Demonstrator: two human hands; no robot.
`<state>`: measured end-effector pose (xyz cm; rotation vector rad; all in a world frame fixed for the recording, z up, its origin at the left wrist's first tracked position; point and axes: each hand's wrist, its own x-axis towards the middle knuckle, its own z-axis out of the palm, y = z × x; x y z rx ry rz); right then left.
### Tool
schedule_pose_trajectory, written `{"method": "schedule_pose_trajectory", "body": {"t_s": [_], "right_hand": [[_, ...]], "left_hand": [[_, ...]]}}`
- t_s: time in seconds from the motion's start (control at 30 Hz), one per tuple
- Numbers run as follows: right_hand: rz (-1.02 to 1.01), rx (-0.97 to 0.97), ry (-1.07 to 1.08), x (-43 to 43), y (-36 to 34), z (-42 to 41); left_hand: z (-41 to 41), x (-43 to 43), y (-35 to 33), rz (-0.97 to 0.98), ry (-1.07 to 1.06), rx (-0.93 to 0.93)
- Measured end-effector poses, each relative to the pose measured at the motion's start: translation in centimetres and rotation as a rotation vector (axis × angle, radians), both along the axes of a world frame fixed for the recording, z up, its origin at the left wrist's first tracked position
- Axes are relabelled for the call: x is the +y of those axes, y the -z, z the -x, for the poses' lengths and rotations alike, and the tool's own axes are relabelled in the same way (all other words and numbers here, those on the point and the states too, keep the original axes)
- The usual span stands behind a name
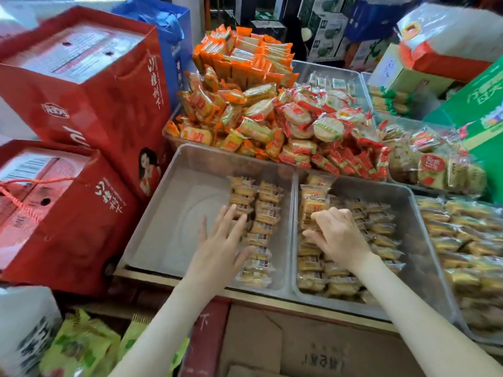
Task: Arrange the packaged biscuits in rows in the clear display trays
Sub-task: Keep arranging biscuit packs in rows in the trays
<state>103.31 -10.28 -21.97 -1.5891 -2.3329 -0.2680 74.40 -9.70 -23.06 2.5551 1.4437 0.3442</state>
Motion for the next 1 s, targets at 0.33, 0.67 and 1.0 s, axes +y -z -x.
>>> {"method": "schedule_pose_trajectory", "body": {"t_s": [0.33, 0.67, 1.0], "right_hand": [[0.319, 0.221, 0.229, -2.4, -0.4, -1.7], [0.153, 0.229, 0.288, -1.2, -1.5, 4.9], [0.543, -0.299, 0.230, 6.6, 2.8, 18.0]], "left_hand": [[-6.7, -2.3, 0.8, 0.176, 0.275, 0.070], [1.3, -2.1, 0.2, -0.020, -0.126, 0.034], [7.7, -0.1, 1.4, -0.041, -0.292, 0.060]]}}
